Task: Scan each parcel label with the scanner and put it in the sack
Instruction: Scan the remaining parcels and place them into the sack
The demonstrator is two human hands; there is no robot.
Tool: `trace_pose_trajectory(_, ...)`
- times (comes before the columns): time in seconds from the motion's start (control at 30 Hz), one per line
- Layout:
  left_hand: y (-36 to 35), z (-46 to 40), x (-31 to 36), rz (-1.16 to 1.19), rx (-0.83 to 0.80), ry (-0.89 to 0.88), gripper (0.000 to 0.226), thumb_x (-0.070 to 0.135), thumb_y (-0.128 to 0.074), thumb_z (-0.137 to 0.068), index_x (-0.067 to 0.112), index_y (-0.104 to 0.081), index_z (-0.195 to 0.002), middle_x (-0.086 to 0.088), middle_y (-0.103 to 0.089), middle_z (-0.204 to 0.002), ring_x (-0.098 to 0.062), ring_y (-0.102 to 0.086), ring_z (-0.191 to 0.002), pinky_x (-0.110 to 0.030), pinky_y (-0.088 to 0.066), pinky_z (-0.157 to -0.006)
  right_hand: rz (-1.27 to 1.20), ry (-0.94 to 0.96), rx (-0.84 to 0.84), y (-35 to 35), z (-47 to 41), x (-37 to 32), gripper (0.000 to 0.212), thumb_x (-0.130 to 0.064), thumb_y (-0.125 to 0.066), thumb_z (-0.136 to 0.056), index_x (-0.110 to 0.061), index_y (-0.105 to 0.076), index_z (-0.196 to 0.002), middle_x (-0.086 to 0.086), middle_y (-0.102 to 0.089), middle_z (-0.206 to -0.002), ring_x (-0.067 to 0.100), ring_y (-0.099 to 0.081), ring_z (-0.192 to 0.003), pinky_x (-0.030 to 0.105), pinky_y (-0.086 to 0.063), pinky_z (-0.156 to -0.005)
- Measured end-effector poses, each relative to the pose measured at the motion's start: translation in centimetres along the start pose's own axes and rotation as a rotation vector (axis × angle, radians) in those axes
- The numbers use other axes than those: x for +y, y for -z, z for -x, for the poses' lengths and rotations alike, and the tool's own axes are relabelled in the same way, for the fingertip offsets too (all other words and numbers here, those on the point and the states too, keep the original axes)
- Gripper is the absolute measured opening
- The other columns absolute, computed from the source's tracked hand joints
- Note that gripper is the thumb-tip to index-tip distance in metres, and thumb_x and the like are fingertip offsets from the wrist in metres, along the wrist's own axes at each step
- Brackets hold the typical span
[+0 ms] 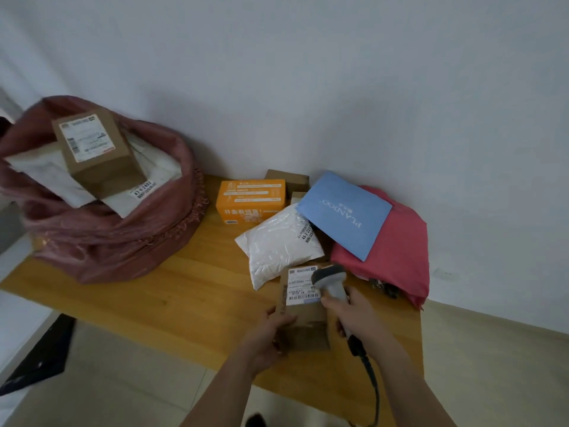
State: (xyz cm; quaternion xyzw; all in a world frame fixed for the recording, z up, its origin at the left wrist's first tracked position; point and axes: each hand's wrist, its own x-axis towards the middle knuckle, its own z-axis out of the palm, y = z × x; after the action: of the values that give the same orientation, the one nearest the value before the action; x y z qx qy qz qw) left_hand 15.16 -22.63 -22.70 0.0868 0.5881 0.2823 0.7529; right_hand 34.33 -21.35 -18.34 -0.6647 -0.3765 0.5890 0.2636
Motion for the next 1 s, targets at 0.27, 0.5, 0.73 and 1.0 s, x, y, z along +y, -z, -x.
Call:
trace_pose_trajectory(0.27, 2.2, 3.6, 7.2, 0.048, -0.061, -0.328, 0.069, -0.008, -0.065, -0.077, 0.026, -0.038, -0.131, -0.013, -0.060, -0.118, -0.030, -0.059, -0.103, -0.038, -0.054, -0.071, -0.054, 0.222, 0.007, -3.0, 1.9, -7.5, 0.018, -0.028, -0.066, -0.089, -0.022, -0.058, -0.104, -0.003, -0.059, -0.055, 0.007, -0.051, -0.039, 0.022, -0.043, -0.041)
trace_pose_trajectory(0.5, 3.8, 8.2, 13.7, 0.087, -0.139, -0.654, 0.084, -0.007, -0.076, -0.058, 0.014, -0.049, -0.135, -0.012, -0.069, -0.118, -0.026, -0.066, -0.104, -0.038, -0.055, -0.079, -0.089, 0.371, -0.079, -3.3, 6.5, -15.2, 0.028, -0.035, -0.064, -0.088, -0.011, -0.067, -0.102, 0.009, -0.068, -0.065, 0.013, -0.050, -0.048, 0.026, -0.042, -0.048)
trace_pose_trajectory(0.73, 5.4, 12.0, 18.0, 0.219, -0.143, -0.897, 0.085, -0.013, -0.070, -0.061, 0.016, -0.047, -0.137, -0.011, -0.066, -0.124, -0.030, -0.061, -0.118, -0.046, -0.050, -0.098, 0.001, 0.584, -0.199, -2.7, 13.2, -19.9, 0.028, -0.039, -0.059, -0.092, -0.012, -0.067, -0.093, 0.004, -0.075, -0.083, 0.010, -0.050, -0.046, 0.021, -0.043, -0.045)
trace_pose_trajectory(1.0, 6.8, 13.3, 20.3, 0.268, -0.122, -0.914, 0.079, -0.013, -0.066, -0.068, 0.017, -0.046, -0.138, -0.014, -0.065, -0.126, -0.034, -0.057, -0.121, -0.049, -0.045, -0.104, 0.099, 0.631, -0.241, -2.9, 17.9, -21.2, 0.039, -0.038, -0.059, -0.093, -0.006, -0.063, -0.071, 0.002, -0.056, -0.047, 0.016, -0.043, -0.043, 0.022, -0.040, -0.045)
